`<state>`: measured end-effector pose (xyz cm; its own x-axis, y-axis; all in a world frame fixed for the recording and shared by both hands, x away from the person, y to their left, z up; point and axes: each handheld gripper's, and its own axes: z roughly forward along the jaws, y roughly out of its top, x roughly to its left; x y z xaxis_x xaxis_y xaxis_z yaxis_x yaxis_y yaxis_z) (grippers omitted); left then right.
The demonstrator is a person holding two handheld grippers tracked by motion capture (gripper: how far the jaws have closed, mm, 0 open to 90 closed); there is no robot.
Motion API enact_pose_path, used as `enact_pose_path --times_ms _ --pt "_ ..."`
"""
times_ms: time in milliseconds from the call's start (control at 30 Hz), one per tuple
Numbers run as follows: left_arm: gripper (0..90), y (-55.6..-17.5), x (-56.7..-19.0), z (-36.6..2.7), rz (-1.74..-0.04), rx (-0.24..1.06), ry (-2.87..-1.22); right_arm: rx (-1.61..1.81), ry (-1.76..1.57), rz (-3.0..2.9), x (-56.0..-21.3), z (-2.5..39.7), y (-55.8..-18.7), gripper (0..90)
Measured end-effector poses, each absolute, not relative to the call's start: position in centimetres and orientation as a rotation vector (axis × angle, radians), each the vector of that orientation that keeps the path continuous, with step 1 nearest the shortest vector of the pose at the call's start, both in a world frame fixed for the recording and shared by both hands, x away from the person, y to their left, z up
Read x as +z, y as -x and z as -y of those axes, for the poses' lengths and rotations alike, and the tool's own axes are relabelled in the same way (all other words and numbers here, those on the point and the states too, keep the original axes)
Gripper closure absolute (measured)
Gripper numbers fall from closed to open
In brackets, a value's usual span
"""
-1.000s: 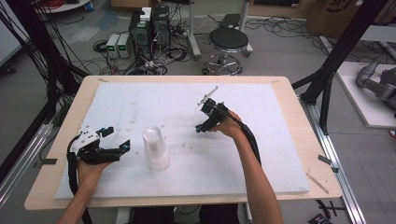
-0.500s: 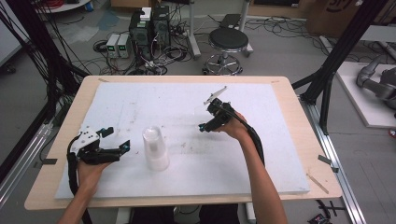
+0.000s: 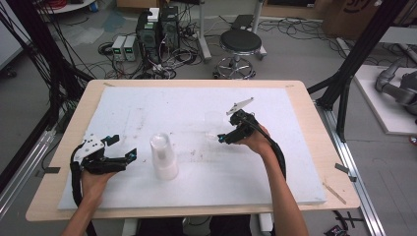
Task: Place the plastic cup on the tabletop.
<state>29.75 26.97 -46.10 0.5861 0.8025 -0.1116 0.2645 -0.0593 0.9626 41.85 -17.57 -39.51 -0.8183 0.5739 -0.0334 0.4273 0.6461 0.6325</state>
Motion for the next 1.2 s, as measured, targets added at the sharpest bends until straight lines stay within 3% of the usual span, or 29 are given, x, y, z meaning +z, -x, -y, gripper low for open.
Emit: enact_pose_path --times_ms 733,1200 --pt "9.6 -29.5 -46.9 -26.9 -0.922 0.537 -1.604 1.362 -0.914 -2.275 -42.2 24.5 -34.8 18.8" --pt "9.6 -29.2 -47.2 -26.8 -0.903 0.547 -1.589 1.390 -0.934 -2.156 -43.4 26.0 -33.4 18.8"
